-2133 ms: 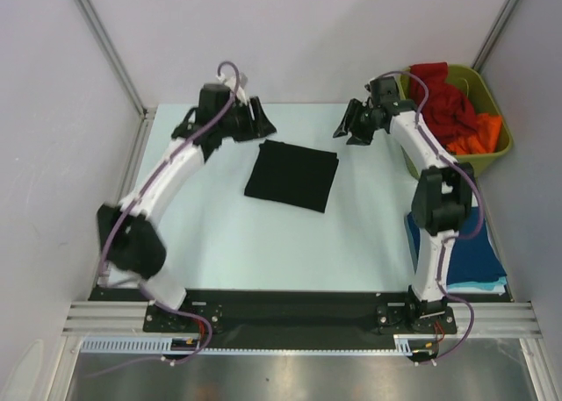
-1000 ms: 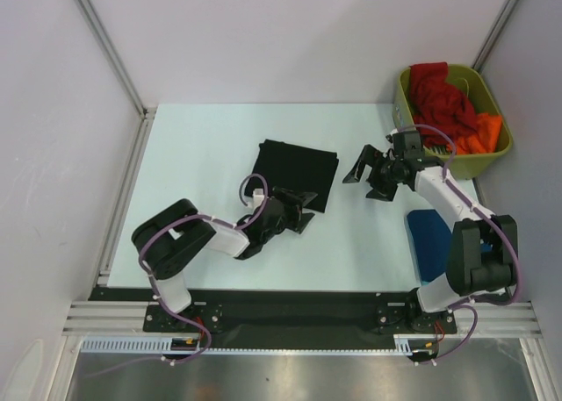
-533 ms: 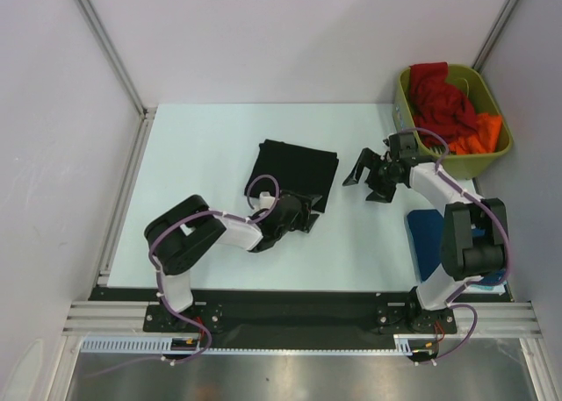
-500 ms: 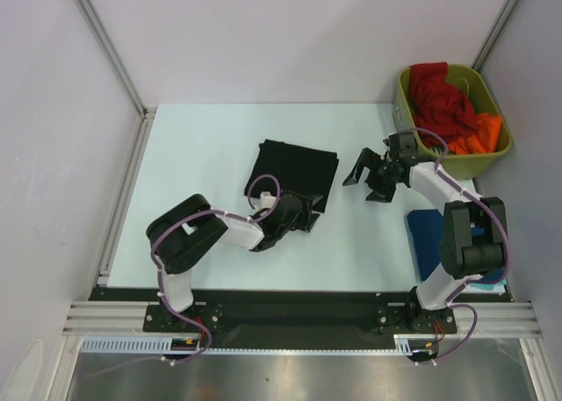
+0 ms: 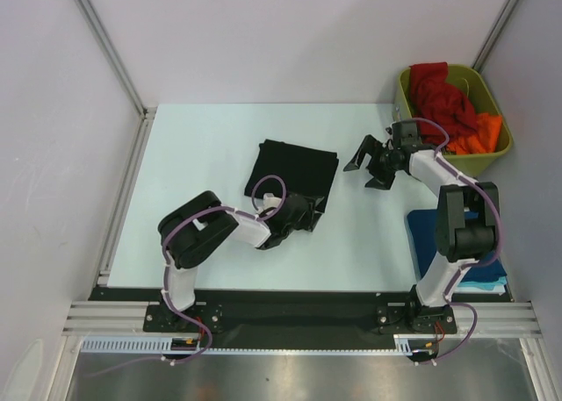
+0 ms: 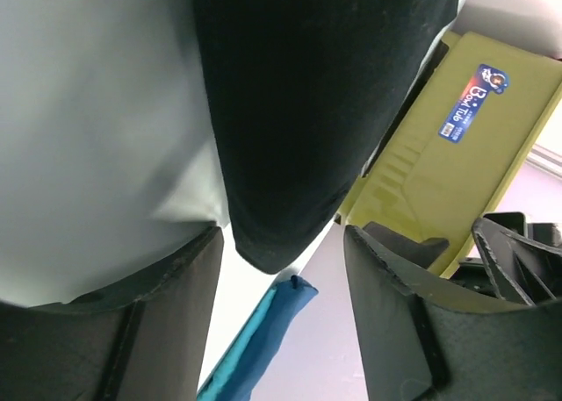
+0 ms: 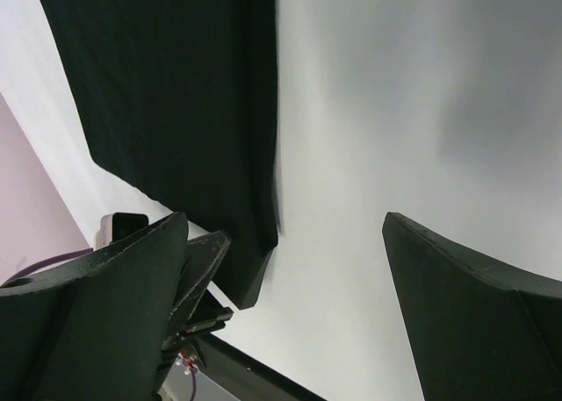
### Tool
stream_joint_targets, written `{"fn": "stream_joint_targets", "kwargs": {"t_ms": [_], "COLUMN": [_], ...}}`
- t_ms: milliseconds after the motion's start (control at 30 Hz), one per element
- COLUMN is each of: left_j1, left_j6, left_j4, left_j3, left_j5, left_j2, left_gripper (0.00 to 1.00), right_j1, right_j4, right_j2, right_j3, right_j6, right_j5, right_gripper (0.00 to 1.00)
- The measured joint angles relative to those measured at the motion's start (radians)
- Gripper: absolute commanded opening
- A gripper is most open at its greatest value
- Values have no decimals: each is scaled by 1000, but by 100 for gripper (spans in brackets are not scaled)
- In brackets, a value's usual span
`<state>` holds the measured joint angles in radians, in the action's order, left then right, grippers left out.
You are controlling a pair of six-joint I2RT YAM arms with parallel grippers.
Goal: Fold and stack the t-shirts
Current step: Neatly place the folded tshirt to the corner
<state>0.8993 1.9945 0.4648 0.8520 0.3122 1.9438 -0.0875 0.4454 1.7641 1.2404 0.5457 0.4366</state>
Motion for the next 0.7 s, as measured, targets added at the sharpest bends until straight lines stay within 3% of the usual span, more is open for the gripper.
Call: {"fn": "stream_joint_targets", "kwargs": {"t_ms": [67, 233, 533, 700], "left_j1": [0, -1, -10, -31], "left_j6": [5, 13, 13, 13], "left_j4": [21, 68, 96, 98], "left_j3": [1, -10, -62, -95], "left_j5": [2, 13, 16, 5], "left_j2": [13, 45, 23, -27], "left_gripper": [56, 19, 0, 0], "right_j1": [2, 6, 0, -20], "right_j4": [-3, -6, -126, -193], "right_j2": [13, 68, 188, 243], "right_j3": [2, 22, 29, 30], "right_j6": [1, -3, 63, 106], "right_j5": [9, 64, 231, 270], "right_gripper": [100, 100, 99, 93]}}
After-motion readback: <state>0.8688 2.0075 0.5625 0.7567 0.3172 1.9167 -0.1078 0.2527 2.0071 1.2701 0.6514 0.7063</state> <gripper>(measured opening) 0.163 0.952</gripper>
